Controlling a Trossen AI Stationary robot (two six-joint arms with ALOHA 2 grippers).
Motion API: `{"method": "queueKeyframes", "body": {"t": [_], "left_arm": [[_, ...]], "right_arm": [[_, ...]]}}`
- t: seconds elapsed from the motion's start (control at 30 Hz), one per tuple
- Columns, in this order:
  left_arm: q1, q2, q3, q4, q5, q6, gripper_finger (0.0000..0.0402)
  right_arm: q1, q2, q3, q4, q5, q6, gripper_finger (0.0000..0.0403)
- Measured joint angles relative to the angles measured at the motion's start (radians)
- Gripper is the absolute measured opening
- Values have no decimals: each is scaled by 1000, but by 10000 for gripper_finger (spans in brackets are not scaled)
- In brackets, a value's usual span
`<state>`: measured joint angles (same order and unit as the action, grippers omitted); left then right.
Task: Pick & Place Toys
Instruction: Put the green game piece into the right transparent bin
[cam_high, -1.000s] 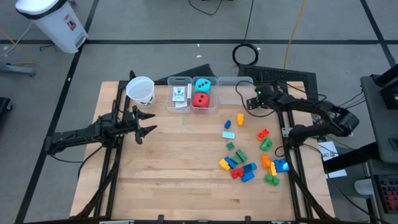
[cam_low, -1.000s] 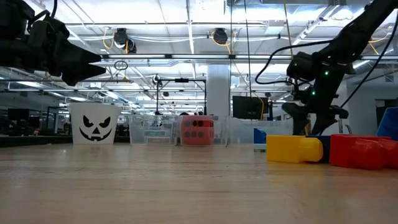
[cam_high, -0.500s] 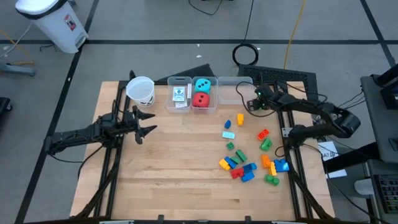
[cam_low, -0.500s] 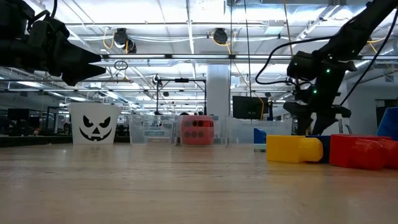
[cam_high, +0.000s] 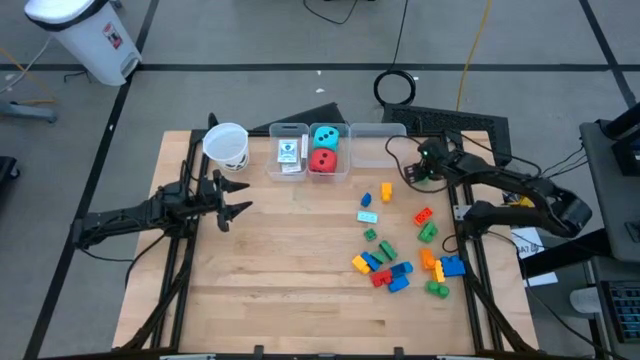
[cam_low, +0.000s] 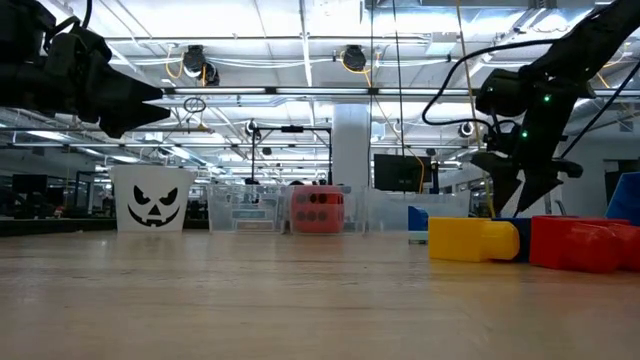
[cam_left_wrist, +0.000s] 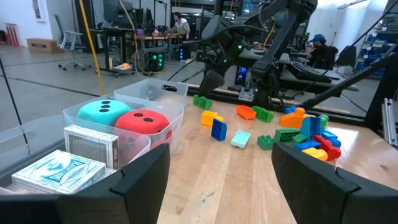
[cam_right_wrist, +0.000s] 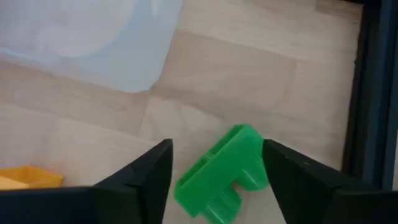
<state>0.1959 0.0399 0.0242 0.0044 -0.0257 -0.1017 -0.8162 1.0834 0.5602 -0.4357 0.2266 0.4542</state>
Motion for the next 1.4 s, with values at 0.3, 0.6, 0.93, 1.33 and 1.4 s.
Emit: {"method": "queueKeyframes", "body": {"t": [0.3,0.6,0.93,1.33,1.4], "left_arm": [[0,0,0,0,0,0,287],[0,0,0,0,0,0,287],[0,0,0,0,0,0,287],[0,0,0,0,-1,0,287],[0,0,0,0,-1,0,287]], "right_arm": [[6,-6,-6,-139,-18,96,265],[6,-2,-163,98,-18,104,263],[6,-12,-193,128,-15,80,196],[16,-219,-196,116,-240,40,131],[38,-263,-196,134,-263,44,138]]}}
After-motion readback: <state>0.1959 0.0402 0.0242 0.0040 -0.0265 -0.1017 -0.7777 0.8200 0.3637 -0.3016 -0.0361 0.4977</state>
